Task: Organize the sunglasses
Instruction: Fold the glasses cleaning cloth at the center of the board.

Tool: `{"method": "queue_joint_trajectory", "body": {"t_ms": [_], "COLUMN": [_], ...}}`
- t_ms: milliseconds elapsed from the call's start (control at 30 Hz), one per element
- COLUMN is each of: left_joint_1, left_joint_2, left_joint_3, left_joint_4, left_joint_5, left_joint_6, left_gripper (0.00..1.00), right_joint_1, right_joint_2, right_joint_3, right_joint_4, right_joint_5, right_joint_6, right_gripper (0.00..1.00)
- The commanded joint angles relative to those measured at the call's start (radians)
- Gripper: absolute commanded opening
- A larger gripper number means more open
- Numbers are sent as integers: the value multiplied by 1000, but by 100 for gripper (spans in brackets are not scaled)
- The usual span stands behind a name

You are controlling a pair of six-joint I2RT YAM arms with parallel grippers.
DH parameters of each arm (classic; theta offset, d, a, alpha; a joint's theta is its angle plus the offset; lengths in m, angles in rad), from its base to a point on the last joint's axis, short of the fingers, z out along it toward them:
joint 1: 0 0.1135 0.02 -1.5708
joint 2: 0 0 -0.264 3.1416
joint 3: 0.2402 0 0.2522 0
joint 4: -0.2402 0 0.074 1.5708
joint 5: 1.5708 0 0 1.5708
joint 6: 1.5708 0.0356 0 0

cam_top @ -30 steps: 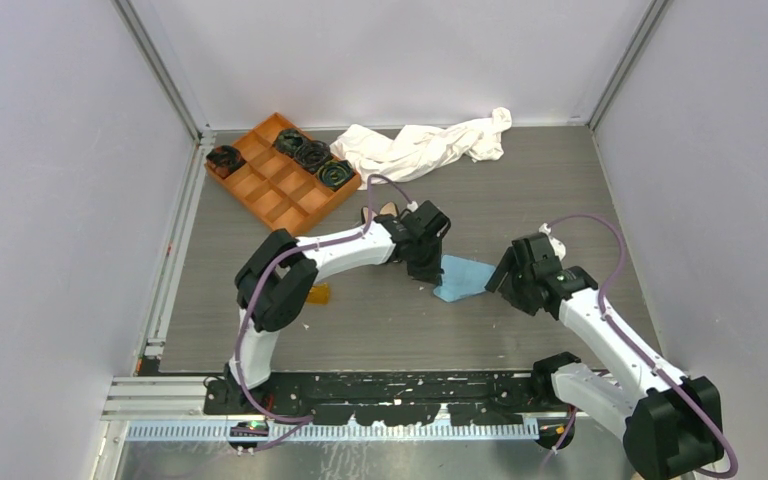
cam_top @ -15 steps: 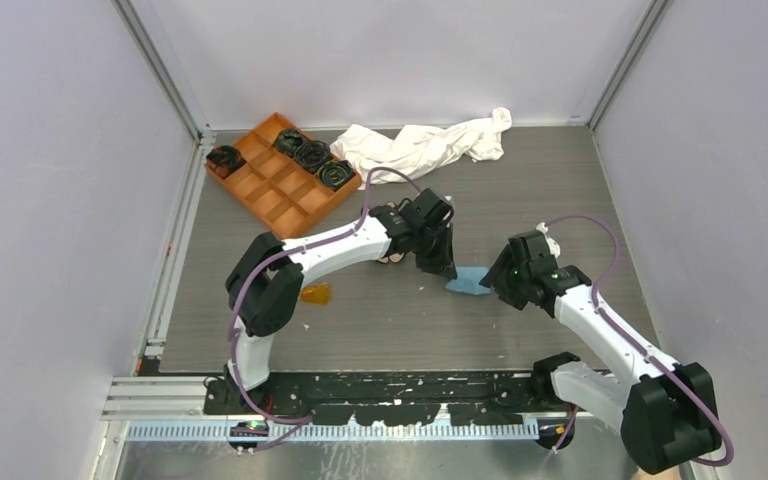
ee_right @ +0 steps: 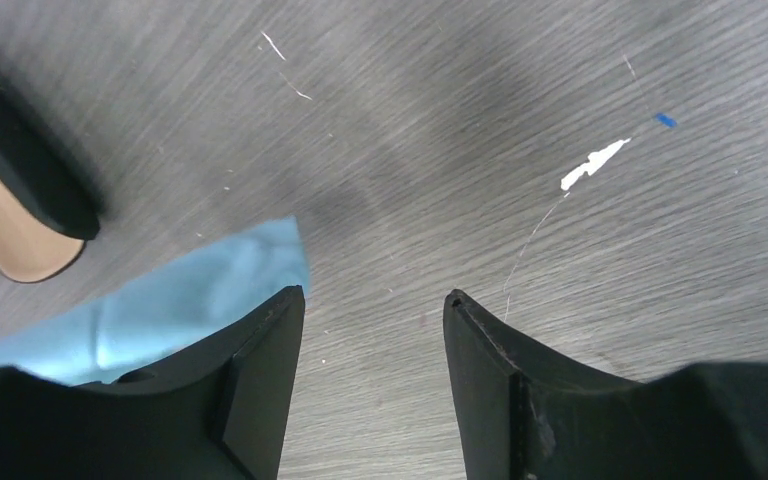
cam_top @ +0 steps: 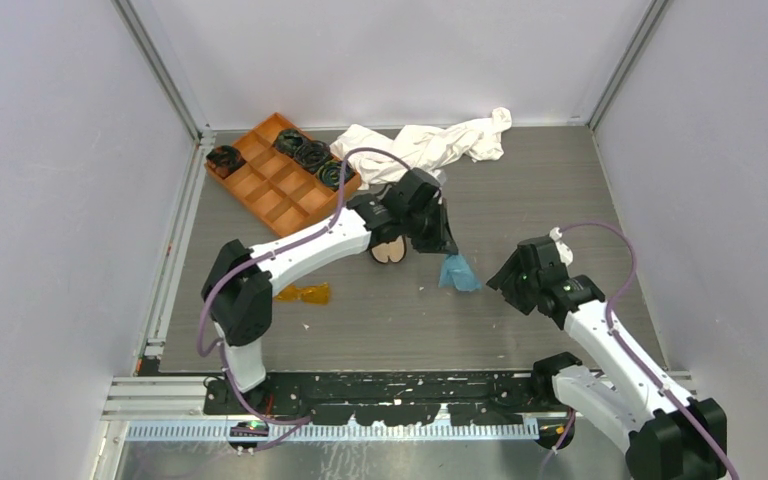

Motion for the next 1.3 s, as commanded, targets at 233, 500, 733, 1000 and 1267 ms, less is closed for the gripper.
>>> {"method": "queue_joint_trajectory", "body": {"t_ms": [233,500,733,1000,1267], "left_joint_1": [111,128,130,130,131], "left_joint_2": [140,137,143,150,159], "left_joint_3": [-85,-95,-95,-110,-118], "left_joint_4": [-23,-43,-50,-48,-36], "left_joint_5": [-102,-61,-35,-12,7], "left_joint_6": [83,118,128,128,125], "left_gripper": [0,0,0,0,0], "right_joint_1": [78,262,270,296,332], "right_joint_2": [134,368,569,712,761], "right_joint_3": [-12,93,200,238,256], "right_joint_4": [105,186,229,270,246], "right_joint_5": [-34,106,143,142,169], "right_joint_6": [41,113,176,238,241], "right_gripper": [55,44,34,33,28]}}
